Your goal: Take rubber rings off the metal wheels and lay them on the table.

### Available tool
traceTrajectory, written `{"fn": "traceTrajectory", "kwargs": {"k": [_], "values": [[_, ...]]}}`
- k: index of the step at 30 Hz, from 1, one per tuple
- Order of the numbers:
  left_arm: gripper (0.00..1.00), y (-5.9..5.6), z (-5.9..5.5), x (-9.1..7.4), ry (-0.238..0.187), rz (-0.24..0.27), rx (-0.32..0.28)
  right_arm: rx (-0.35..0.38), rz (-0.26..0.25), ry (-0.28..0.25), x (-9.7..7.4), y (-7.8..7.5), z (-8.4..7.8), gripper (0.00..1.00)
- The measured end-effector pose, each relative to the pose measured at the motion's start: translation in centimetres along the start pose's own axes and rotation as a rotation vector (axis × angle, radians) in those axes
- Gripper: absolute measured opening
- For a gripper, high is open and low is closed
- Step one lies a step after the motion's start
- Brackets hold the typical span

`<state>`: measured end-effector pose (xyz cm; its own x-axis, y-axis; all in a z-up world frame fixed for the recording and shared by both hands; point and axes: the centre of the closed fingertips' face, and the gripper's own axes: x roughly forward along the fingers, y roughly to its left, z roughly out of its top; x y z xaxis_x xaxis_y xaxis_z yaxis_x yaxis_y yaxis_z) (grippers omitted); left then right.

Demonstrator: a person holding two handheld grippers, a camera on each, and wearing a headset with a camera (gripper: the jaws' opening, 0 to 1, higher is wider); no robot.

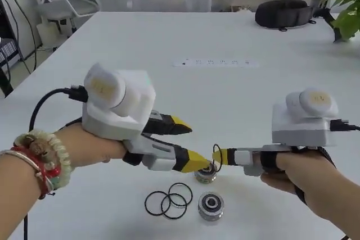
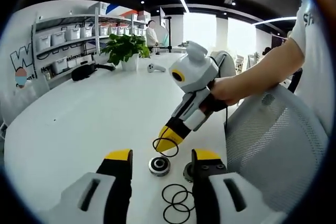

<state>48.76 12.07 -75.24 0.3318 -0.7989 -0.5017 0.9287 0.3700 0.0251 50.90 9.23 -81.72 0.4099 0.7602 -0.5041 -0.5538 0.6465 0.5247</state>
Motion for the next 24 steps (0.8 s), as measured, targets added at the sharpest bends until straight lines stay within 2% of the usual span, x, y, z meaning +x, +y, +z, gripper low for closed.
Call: {"fn": "traceTrajectory", "kwargs": {"k": [5, 10, 17, 21, 24], "values": [[0.45, 0.1, 0.9, -2.6, -0.036, 0.027, -0.008, -0.002, 0.015, 0.003, 0.1, 0.5, -0.1, 0.0], [0.48, 0.0, 0.9, -4.7, -0.042, 0.062, -0.007, -0.01, 0.028, 0.01, 0.1, 0.9, -0.3, 0.0], [0.5, -0.5, -0.1, -7.9, -0.035, 0.122, 0.001, -0.018, 0.05, 0.017, 0.3, 1.6, -0.4, 0.0], [0.51, -0.9, -1.5, -9.2, -0.009, 0.16, 0.021, -0.024, 0.066, 0.019, 0.4, 2.3, -0.4, 0.0], [0.52, -0.9, -2.3, -10.1, -0.005, 0.188, 0.006, -0.029, 0.073, 0.021, 0.5, 2.7, -0.4, 0.0]]}}
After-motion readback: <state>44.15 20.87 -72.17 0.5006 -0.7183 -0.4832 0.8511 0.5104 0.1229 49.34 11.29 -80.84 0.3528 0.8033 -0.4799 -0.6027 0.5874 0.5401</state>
